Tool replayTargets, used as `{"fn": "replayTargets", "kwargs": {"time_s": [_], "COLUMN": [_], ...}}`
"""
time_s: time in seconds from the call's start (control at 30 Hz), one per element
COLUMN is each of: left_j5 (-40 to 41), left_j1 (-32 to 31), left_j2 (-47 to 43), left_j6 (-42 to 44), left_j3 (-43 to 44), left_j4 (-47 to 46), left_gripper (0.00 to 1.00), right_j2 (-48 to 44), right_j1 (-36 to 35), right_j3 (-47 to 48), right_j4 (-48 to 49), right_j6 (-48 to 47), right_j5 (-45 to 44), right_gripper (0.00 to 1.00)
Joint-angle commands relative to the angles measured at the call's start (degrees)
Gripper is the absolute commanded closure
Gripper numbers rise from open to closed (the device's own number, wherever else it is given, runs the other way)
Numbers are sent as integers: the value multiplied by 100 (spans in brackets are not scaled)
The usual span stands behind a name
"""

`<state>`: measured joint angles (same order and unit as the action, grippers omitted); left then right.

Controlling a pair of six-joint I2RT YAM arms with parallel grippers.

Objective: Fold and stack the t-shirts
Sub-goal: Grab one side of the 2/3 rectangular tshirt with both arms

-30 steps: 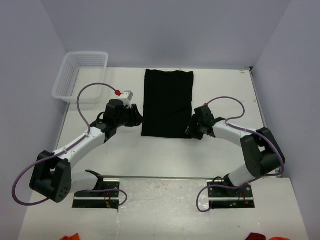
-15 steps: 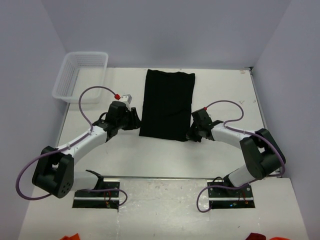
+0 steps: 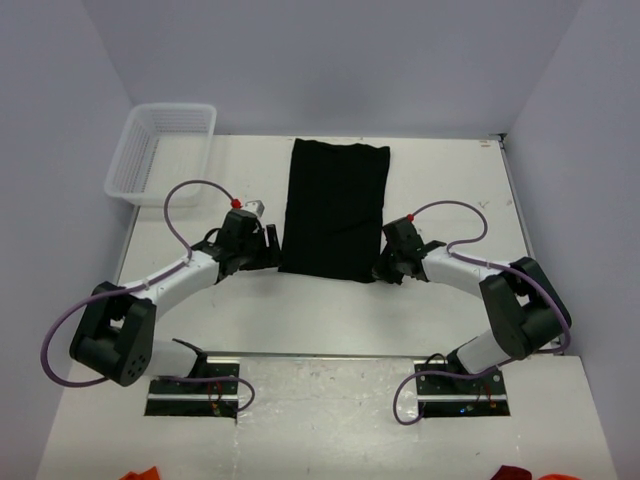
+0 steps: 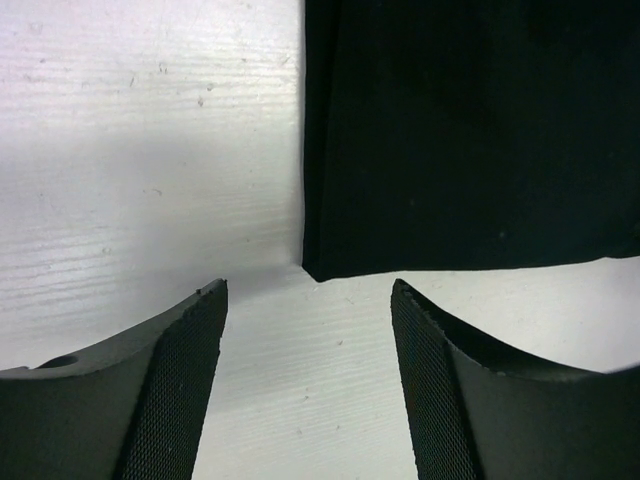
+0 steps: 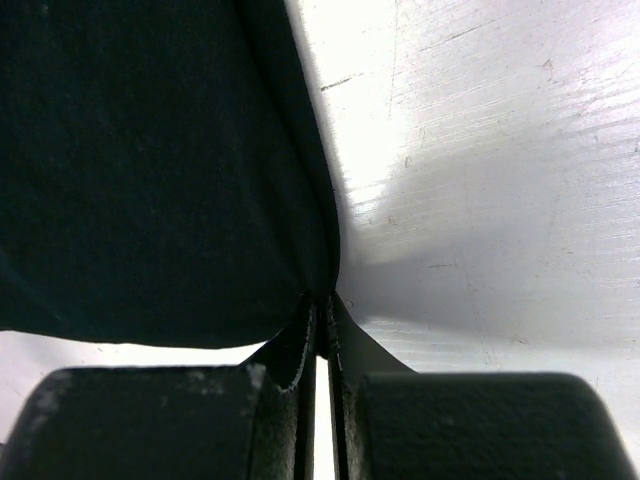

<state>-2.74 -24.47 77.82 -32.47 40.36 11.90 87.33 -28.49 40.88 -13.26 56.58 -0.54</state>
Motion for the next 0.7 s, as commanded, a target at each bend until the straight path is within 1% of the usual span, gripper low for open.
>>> {"fn": "replayTargets", "kwargs": {"time_s": [0.0,0.13,0.23,0.27,0.33,0.37,0.5,0.67], "left_j5": [-33,-174,-226,-253,-332,-350,-420,-455], "left_j1": [-23,-32,-40,-32,-40,-40,-40,-40], "left_j2": [13,399,602,646,804,857,1068,1147], "left_j6": [-84,-128,-119,-128,-128,-128,-128,-137], "left_j3": [-133,-195,-256,-283,-274,-239,-230,-204], "left_j4": [-109,-319,-565,-714,-786,-838,-979,-1084], "left_gripper": [32,38,44,48,51,55,57,53], "right_j2": [39,-5,-14,-5,12,38,74,91], "right_j1": [-25,-25,-25,-25,-25,-25,-25,-25], "right_j3": [-54,-28,-1,-10,7,7,34,43], "right_j4": [-432,-467,-502,-494,-511,-503,-503,-502], "right_j6": [-59,-76,-94,-103,-112,-120,-138,-156], "right_j5": [-342,-324,-342,-342,-351,-351,-333,-333], "right_gripper": [100,100,100,100,100,100,100,100]}}
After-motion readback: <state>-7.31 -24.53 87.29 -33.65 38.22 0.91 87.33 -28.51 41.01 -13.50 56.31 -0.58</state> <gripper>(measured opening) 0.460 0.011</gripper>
